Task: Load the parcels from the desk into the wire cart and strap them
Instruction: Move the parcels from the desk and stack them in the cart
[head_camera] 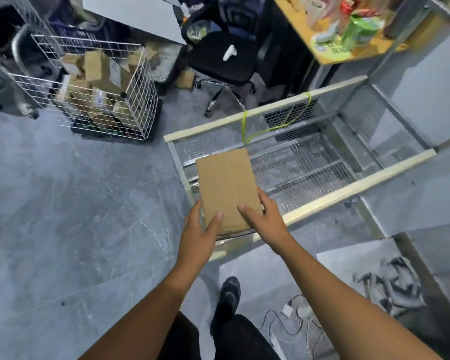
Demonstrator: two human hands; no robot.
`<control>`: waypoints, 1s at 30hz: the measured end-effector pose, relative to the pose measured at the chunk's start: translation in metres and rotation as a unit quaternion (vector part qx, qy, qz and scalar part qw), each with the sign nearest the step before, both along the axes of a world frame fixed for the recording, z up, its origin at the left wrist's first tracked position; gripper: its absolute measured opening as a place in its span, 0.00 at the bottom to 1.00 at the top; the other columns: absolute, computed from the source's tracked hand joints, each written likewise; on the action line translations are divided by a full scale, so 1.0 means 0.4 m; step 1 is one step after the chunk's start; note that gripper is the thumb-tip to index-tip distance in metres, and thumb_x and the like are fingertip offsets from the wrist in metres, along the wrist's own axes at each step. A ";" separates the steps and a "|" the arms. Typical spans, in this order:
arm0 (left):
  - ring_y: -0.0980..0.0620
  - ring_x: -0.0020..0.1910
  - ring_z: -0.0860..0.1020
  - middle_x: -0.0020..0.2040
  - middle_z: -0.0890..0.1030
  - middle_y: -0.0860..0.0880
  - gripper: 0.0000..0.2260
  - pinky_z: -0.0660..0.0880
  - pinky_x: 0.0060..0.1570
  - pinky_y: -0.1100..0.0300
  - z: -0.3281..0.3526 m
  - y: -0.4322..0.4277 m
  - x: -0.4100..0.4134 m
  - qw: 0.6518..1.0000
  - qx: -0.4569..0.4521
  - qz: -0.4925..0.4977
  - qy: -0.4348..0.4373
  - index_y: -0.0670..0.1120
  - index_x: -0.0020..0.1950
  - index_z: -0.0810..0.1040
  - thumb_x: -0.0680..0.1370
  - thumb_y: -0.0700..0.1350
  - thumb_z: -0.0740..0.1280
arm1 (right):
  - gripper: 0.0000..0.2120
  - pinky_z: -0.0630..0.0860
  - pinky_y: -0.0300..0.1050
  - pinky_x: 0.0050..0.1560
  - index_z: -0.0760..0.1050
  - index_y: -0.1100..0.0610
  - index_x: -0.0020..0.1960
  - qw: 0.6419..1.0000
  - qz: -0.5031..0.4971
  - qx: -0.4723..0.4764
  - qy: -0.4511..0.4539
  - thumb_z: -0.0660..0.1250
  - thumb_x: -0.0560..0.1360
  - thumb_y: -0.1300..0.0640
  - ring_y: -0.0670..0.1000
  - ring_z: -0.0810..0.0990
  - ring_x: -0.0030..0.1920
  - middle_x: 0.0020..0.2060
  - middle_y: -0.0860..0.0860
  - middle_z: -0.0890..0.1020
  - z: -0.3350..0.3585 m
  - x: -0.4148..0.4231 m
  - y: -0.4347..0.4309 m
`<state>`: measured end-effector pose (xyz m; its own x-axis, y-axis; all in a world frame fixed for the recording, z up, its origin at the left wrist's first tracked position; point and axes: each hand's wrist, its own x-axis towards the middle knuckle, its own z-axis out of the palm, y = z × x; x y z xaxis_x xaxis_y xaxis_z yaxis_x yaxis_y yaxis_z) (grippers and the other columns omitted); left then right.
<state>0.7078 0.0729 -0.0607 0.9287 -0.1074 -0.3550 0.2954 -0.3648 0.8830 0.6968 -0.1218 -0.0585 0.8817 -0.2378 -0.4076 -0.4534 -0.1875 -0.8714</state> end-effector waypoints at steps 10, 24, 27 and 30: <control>0.43 0.83 0.54 0.83 0.57 0.45 0.32 0.57 0.81 0.45 -0.271 -0.162 0.318 0.968 0.239 -0.082 -0.014 0.48 0.84 0.55 0.84 0.58 0.61 | 0.35 0.79 0.59 0.67 0.64 0.44 0.81 0.992 0.006 0.028 0.126 0.74 0.78 0.46 0.57 0.79 0.67 0.72 0.56 0.73 -0.313 0.342 -0.181; 0.66 0.45 0.78 0.57 0.79 0.59 0.21 0.71 0.34 0.77 -0.957 -0.374 0.561 0.946 0.028 0.243 0.211 0.59 0.75 0.69 0.82 0.52 0.68 | 0.33 0.78 0.49 0.67 0.63 0.35 0.79 0.975 0.088 0.109 0.171 0.73 0.78 0.43 0.46 0.78 0.68 0.74 0.47 0.70 -1.000 0.615 -0.297; 0.50 0.55 0.81 0.57 0.79 0.56 0.22 0.79 0.50 0.60 -1.095 -0.404 0.595 0.933 0.041 0.292 0.209 0.57 0.76 0.68 0.83 0.52 0.66 | 0.32 0.73 0.59 0.72 0.61 0.28 0.76 0.966 0.125 0.120 0.193 0.70 0.77 0.40 0.51 0.74 0.72 0.76 0.44 0.66 -1.151 0.671 -0.315; 0.49 0.56 0.79 0.62 0.79 0.53 0.22 0.76 0.51 0.59 -1.216 -0.421 0.618 0.936 0.067 0.294 0.183 0.57 0.77 0.65 0.83 0.51 0.65 | 0.34 0.77 0.49 0.65 0.58 0.32 0.80 0.961 0.146 0.117 0.202 0.67 0.77 0.34 0.49 0.74 0.72 0.74 0.42 0.70 -1.262 0.712 -0.318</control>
<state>0.9551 -0.0956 -0.5470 0.6264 0.4527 -0.6345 0.7537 -0.1440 0.6413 0.9814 -0.2489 -0.5634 0.6556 0.1358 -0.7428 -0.7214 -0.1777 -0.6693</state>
